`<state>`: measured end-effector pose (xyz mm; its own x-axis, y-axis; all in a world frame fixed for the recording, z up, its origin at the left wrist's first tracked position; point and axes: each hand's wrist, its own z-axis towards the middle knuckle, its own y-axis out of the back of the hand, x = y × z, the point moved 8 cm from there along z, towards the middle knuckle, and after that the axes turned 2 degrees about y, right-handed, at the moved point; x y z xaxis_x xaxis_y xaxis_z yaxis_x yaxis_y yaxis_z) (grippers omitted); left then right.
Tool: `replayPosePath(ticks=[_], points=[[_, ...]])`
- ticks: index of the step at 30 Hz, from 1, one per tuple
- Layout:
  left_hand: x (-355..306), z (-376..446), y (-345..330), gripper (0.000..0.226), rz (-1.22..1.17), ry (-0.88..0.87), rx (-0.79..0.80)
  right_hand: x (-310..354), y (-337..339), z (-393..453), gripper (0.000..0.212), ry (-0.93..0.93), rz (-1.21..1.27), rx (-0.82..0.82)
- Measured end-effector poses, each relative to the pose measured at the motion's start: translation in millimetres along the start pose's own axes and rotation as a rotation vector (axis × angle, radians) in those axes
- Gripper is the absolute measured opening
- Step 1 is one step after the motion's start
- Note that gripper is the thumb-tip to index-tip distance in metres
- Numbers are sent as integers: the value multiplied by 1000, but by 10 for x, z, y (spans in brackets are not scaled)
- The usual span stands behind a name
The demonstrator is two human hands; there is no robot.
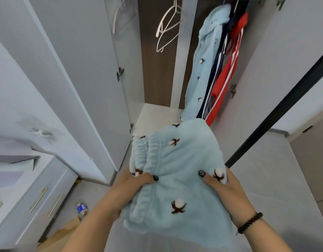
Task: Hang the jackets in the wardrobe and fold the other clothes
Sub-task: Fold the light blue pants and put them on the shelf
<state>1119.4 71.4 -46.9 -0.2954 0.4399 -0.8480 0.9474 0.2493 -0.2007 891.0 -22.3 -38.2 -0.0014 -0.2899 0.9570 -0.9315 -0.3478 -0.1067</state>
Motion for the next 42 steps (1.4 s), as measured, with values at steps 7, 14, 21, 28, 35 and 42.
replayPosePath(ticks=[7, 14, 21, 28, 35, 42], points=[[-976, -388, 233, 56, 94, -125, 11, 865, -538, -64, 52, 124, -31, 19], [-1859, -544, 244, 51, 180, -249, -15, 1653, -783, 82, 54, 237, -7, 65], [-2731, -293, -4, 46, 197, -387, -3, 2434, -669, 557, 55, 379, 8, 46], [-3746, 392, -371, 30, 245, -519, 48, 3375, -416, 1391, 31, 519, 31, 98], [-4997, 1160, -814, 42, 251, -632, 27, 4599, -104, 2251, 36, 656, 23, 65], [-6115, 1867, -1113, 43, 168, -763, 68, 5603, 187, 2868, 24, 792, -169, -91]])
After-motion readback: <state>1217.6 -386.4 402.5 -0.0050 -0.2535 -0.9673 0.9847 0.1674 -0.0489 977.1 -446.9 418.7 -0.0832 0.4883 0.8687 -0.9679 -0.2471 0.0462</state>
